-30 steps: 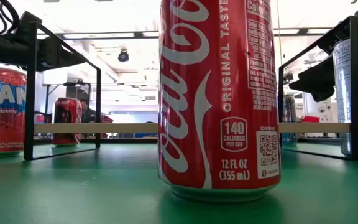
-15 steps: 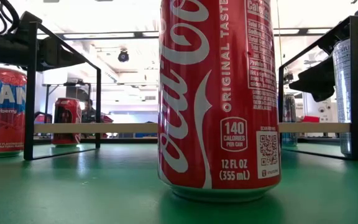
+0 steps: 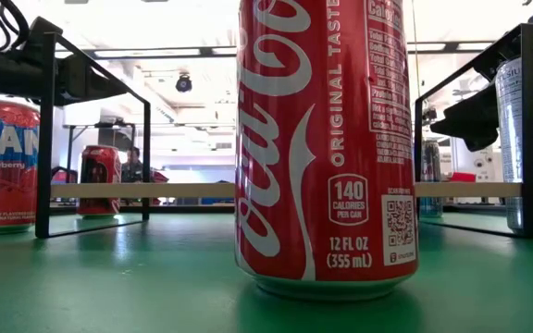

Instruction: Place canned beverage on shelf

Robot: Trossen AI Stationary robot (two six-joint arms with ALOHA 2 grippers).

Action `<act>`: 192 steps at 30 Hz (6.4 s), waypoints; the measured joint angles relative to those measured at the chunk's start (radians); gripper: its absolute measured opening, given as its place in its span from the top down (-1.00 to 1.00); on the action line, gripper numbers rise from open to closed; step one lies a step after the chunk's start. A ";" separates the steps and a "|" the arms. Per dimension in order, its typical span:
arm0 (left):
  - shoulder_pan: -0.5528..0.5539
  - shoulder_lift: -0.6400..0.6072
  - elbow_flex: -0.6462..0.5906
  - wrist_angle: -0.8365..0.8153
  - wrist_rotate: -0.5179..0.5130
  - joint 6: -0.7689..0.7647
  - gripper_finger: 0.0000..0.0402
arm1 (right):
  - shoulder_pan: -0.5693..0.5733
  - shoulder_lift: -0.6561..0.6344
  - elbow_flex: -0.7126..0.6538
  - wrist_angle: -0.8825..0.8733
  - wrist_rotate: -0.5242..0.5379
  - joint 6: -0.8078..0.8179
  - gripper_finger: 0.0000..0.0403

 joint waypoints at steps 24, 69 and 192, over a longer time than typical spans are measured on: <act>0.000 0.000 0.000 0.000 0.000 0.000 -0.72 | 0.000 0.000 0.000 0.000 0.000 0.000 0.03; 0.000 0.000 0.000 0.000 0.000 0.000 -0.72 | 0.000 0.000 0.000 0.000 0.000 0.000 0.03; 0.560 1.215 1.122 -1.528 0.646 -2.202 -0.99 | 0.000 0.000 0.000 0.000 0.000 0.000 0.03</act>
